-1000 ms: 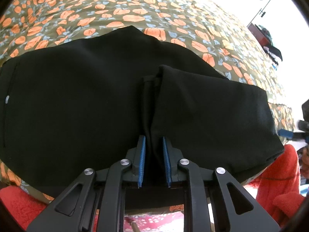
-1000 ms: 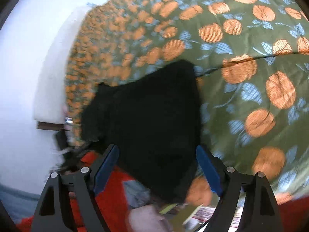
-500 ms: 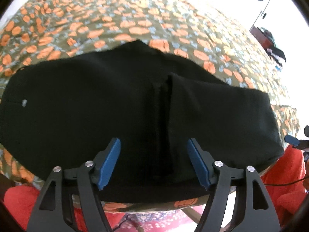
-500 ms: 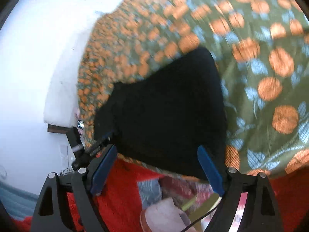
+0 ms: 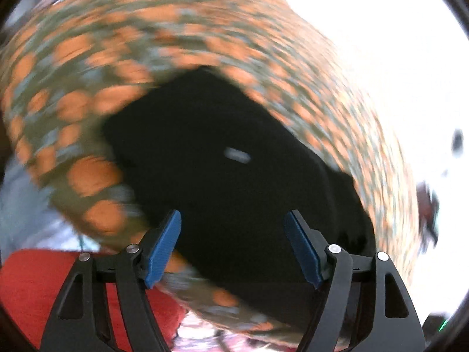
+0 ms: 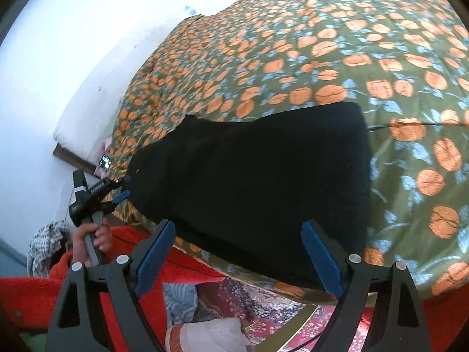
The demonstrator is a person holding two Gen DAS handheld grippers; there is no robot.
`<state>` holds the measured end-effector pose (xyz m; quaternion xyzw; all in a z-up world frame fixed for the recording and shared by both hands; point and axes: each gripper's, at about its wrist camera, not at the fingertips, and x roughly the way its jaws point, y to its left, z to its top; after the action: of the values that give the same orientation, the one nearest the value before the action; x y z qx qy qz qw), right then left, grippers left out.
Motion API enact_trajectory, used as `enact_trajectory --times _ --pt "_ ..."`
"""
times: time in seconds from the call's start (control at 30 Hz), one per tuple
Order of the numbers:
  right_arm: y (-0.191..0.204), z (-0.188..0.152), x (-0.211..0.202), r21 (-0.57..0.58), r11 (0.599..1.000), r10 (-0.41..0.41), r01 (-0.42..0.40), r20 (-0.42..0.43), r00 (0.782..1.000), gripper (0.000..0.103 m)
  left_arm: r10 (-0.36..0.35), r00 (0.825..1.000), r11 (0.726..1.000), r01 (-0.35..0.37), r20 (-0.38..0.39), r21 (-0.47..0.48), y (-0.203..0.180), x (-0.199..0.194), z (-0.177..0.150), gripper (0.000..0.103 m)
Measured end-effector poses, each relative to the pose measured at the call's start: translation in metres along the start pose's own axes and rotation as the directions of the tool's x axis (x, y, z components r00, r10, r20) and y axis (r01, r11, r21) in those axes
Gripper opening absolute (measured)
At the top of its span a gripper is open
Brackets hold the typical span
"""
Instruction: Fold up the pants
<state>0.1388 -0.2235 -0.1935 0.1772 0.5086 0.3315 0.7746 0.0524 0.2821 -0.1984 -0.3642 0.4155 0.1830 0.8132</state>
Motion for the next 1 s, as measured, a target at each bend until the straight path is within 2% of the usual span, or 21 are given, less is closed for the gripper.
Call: enact_trajectory --times 0.07,0.13,0.23,0.4,0.47,0.6,0.7,0.8,0.83,0.9,1.0 --pt "0.002 -0.001 0.005 0.0 1.0 0.011 -0.011 -0.006 1.0 0.088 0.015 0.999 0.992 -0.012 0.029 -0.123 0.031 -0.006 0.007 0.076" --pt "0.002 -0.001 0.008 0.005 1.0 0.019 -0.019 -0.01 1.0 0.088 -0.017 0.999 0.964 0.03 0.049 -0.265 0.064 -0.009 0.012 0.076" --pt "0.002 -0.001 0.009 0.012 1.0 0.026 -0.026 -0.01 1.0 0.088 -0.05 0.997 0.927 0.069 0.062 -0.369 0.093 -0.004 0.015 0.076" --pt "0.004 -0.002 0.01 0.012 1.0 0.026 -0.026 -0.015 1.0 0.088 -0.155 0.983 0.895 0.18 0.094 -0.408 0.113 0.005 0.034 0.076" --pt "0.005 -0.003 0.012 0.007 1.0 0.022 -0.022 -0.021 1.0 0.088 -0.161 0.98 0.894 0.195 0.116 -0.404 0.117 0.004 0.041 0.076" --pt "0.005 -0.005 0.014 0.008 1.0 0.011 -0.01 -0.031 0.999 0.088 -0.195 0.976 0.882 0.216 0.093 -0.419 0.123 0.016 0.043 0.075" --pt "0.005 -0.004 0.016 0.011 1.0 0.0 0.0 -0.036 0.999 0.088 -0.202 0.977 0.896 0.211 0.063 -0.39 0.119 0.027 0.043 0.065" --pt "0.005 -0.005 0.02 0.012 1.0 0.001 -0.001 -0.048 0.999 0.088 -0.22 0.973 0.906 0.228 0.064 -0.357 0.111 0.038 0.05 0.048" --pt "0.006 -0.005 0.021 0.01 1.0 0.001 0.0 -0.053 0.999 0.088 -0.206 0.977 0.912 0.21 0.049 -0.353 0.11 0.044 0.052 0.045" --pt "0.008 -0.005 0.023 0.0 1.0 -0.004 0.004 -0.058 0.998 0.088 -0.196 0.98 0.913 0.196 0.039 -0.359 0.109 0.05 0.054 0.045" --pt "0.01 -0.006 0.022 -0.013 1.0 -0.008 0.008 -0.059 0.998 0.088 -0.193 0.981 0.909 0.193 0.037 -0.37 0.107 0.059 0.055 0.054"
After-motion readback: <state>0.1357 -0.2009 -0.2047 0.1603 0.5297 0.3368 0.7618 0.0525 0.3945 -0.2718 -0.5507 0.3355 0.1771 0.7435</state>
